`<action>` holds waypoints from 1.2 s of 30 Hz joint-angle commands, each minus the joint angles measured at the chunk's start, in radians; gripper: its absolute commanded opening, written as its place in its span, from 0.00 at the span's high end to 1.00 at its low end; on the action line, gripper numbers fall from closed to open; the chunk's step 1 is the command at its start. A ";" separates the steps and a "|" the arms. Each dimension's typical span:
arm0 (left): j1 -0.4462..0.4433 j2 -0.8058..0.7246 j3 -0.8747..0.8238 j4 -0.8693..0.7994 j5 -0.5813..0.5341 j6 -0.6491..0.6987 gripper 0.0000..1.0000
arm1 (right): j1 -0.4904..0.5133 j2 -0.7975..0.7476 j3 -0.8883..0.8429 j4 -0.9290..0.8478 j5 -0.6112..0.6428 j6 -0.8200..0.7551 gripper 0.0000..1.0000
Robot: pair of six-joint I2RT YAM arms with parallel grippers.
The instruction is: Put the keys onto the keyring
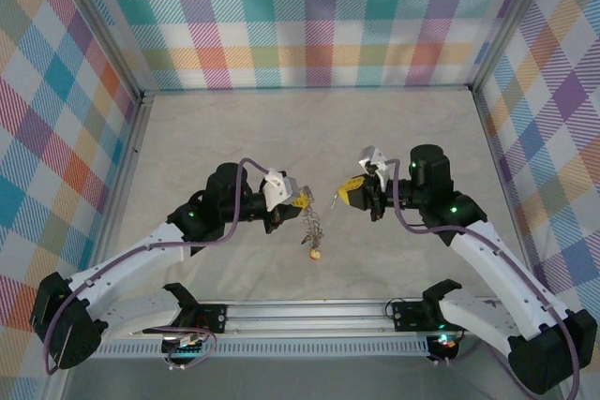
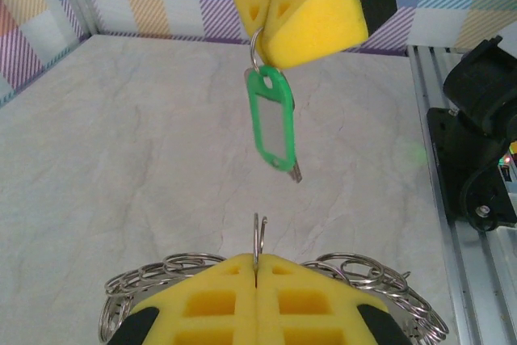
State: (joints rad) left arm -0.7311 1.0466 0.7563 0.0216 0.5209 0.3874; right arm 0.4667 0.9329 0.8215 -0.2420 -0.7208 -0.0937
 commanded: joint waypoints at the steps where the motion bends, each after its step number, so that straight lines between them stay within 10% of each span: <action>1: 0.009 0.001 0.020 0.083 0.045 0.024 1.00 | 0.043 0.022 -0.007 0.074 -0.056 -0.031 1.00; 36: 0.008 0.057 0.073 0.085 -0.133 -0.073 1.00 | 0.135 0.154 -0.028 0.179 0.091 0.214 1.00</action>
State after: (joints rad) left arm -0.7303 1.1023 0.7692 0.0746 0.4374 0.3389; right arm 0.5907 1.0859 0.8047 -0.0750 -0.6113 0.1268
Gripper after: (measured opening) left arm 0.049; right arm 0.051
